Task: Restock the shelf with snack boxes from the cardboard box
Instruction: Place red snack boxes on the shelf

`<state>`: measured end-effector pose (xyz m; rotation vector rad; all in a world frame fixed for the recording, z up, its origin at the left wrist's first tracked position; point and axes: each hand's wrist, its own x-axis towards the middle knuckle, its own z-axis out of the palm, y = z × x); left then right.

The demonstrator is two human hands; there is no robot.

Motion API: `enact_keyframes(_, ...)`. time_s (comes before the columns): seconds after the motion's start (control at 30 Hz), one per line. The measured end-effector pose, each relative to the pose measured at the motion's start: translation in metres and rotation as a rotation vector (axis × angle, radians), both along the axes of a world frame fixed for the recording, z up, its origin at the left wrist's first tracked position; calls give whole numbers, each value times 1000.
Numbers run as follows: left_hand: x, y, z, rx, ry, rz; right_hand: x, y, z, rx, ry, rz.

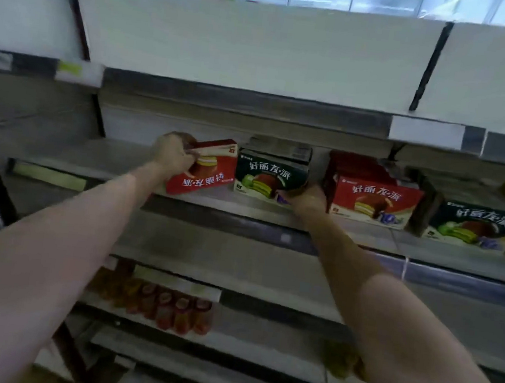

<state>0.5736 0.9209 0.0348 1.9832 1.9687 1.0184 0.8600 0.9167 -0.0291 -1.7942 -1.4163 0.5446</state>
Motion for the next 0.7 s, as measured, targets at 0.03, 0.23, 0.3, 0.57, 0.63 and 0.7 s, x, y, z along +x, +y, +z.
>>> enact_keyframes(0.03,-3,3,-1,-5,-15,-20,-5,4,2,-10,-32,-42)
enact_keyframes(0.23,-19,24,-9,-2,-51,-102,-30,11,5,-60,-38,-238)
enact_keyframes(0.3,-25,29,-10,-29,-128,-135,-34,12,3,-65,-49,-269)
enact_keyframes(0.57,-60,37,7,16,-91,-273,-45,0,4,-59,-78,-338)
enact_keyframes(0.63,-61,36,14,8,-89,-332,-49,-5,3,-61,-59,-363)
enact_keyframes(0.7,-58,30,19,-27,-73,-415,-55,-6,2,-42,-18,-397)
